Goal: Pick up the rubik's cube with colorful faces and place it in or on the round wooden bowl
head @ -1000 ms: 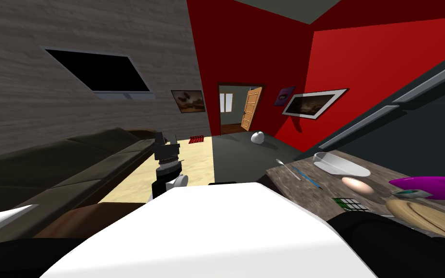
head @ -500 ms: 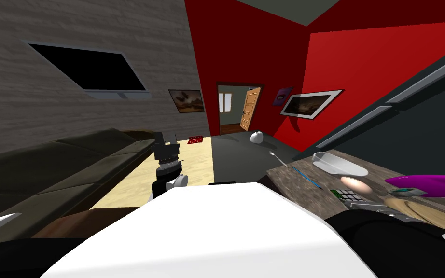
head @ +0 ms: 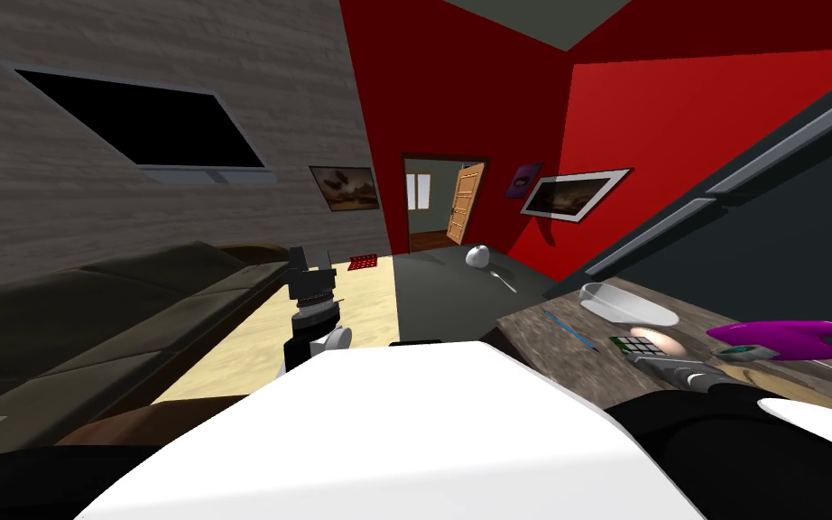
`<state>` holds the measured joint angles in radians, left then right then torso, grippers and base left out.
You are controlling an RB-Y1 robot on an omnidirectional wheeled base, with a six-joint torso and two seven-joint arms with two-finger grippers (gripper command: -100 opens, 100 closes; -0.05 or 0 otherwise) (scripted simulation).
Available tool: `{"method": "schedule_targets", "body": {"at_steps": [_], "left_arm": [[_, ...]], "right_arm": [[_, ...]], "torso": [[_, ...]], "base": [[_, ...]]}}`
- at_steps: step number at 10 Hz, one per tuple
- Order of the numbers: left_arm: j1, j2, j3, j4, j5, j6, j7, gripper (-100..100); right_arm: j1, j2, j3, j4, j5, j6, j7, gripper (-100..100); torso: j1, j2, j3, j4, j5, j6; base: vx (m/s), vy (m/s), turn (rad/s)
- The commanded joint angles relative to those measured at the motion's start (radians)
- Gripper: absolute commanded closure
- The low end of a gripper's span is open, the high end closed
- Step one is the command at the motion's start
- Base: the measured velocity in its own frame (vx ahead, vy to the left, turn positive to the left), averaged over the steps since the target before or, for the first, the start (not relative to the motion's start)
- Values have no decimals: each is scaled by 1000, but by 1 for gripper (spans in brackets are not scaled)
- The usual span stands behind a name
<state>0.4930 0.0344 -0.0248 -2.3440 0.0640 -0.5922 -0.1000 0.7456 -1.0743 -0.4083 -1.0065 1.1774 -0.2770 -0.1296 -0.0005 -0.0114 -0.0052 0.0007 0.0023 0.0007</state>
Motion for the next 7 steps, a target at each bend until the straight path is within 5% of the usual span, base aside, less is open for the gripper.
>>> {"method": "schedule_targets", "body": {"at_steps": [1, 6, 7], "left_arm": [[0, 0, 0, 0, 0, 0, 0, 0], [0, 0, 0, 0, 0, 0, 0, 0], [0, 0, 0, 0, 0, 0, 0, 0]], "right_arm": [[-29, 0, 7, 10, 2, 43, -7, 100], [-165, 4, 44, 54, 12, 181, -37, 100], [-165, 4, 44, 54, 12, 201, -37, 100]], "torso": [[0, 0, 0, 0, 0, 0], [0, 2, 2, 1, 0, 2], [-1, 3, 2, 1, 0, 2]], "base": [[5, -6, -25], [-5, -15, -54], [-9, -19, -29]]}}
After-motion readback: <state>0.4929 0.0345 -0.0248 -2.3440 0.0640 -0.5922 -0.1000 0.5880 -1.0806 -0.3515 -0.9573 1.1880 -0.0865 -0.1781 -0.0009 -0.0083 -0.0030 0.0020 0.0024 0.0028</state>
